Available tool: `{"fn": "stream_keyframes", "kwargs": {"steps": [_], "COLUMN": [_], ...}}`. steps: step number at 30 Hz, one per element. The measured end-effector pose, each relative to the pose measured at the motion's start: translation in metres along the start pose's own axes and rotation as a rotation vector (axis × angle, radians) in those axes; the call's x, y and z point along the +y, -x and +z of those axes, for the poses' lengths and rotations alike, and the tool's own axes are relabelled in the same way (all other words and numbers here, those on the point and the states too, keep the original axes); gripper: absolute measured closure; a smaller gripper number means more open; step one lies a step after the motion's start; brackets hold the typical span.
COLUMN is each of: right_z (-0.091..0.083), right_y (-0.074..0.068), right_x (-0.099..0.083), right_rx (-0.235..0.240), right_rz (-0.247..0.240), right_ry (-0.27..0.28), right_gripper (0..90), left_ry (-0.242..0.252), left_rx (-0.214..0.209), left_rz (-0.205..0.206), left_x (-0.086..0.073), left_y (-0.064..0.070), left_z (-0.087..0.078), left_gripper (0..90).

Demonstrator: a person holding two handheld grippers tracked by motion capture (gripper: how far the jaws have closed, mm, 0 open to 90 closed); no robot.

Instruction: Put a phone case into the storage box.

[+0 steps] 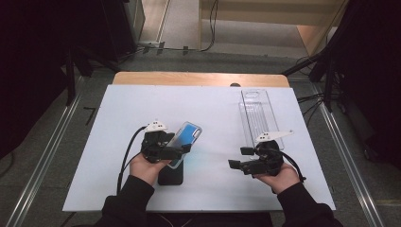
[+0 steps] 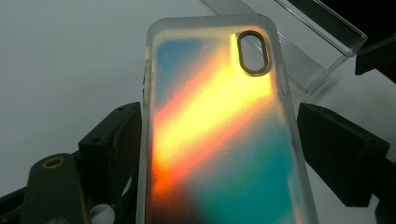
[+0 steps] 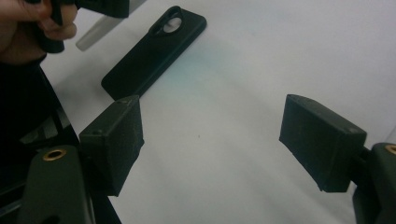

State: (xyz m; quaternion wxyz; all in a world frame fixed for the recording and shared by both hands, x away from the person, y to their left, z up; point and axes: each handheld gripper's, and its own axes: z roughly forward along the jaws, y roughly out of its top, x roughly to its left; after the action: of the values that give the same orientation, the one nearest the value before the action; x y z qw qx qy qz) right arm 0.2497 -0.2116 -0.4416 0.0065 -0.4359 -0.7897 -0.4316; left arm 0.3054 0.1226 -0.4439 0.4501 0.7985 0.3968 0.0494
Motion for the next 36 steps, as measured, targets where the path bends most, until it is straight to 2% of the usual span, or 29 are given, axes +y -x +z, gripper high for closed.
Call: {"fn": "stream_keyframes", "kwargs": {"steps": [7, 9, 12, 18, 20, 24, 28, 36], "right_z": [0.008, 0.009, 0.013, 0.019, 0.021, 0.025, 0.028, 0.032], "right_y": [-0.003, -0.004, -0.007, -0.01, -0.011, -0.015, -0.018, -0.019], "right_x": [0.013, 0.015, 0.021, 0.03, 0.033, 0.039, 0.045, 0.058], "right_rx": [-0.014, -0.018, -0.02, -0.019, -0.016, -0.024, -0.01, 0.015], "right_rz": [0.015, 0.017, 0.015, 0.023, 0.022, 0.026, 0.026, 0.055], "right_ry": [0.023, 0.027, 0.036, 0.055, 0.062, 0.079, 0.094, 0.106], "right_gripper": [20.0, 20.1, 20.1, 20.1, 20.1, 20.1, 20.1, 20.1], "left_ry": [0.071, 0.096, 0.106, 0.146, 0.162, 0.189, 0.21, 0.258], "left_rx": [0.049, 0.064, 0.072, 0.098, 0.093, 0.105, 0.122, 0.11], "left_rz": [-0.009, 0.011, 0.023, 0.083, 0.095, 0.11, 0.137, 0.13], "left_x": [-0.009, -0.012, -0.015, -0.021, -0.023, -0.026, -0.029, -0.035], "left_y": [0.01, 0.012, 0.015, 0.023, 0.025, 0.027, 0.031, 0.035], "left_z": [0.007, 0.009, 0.012, 0.016, 0.017, 0.018, 0.018, 0.021], "left_gripper": [16.7, 16.8, 16.7, 16.8, 16.7, 16.7, 16.8, 16.8]}}
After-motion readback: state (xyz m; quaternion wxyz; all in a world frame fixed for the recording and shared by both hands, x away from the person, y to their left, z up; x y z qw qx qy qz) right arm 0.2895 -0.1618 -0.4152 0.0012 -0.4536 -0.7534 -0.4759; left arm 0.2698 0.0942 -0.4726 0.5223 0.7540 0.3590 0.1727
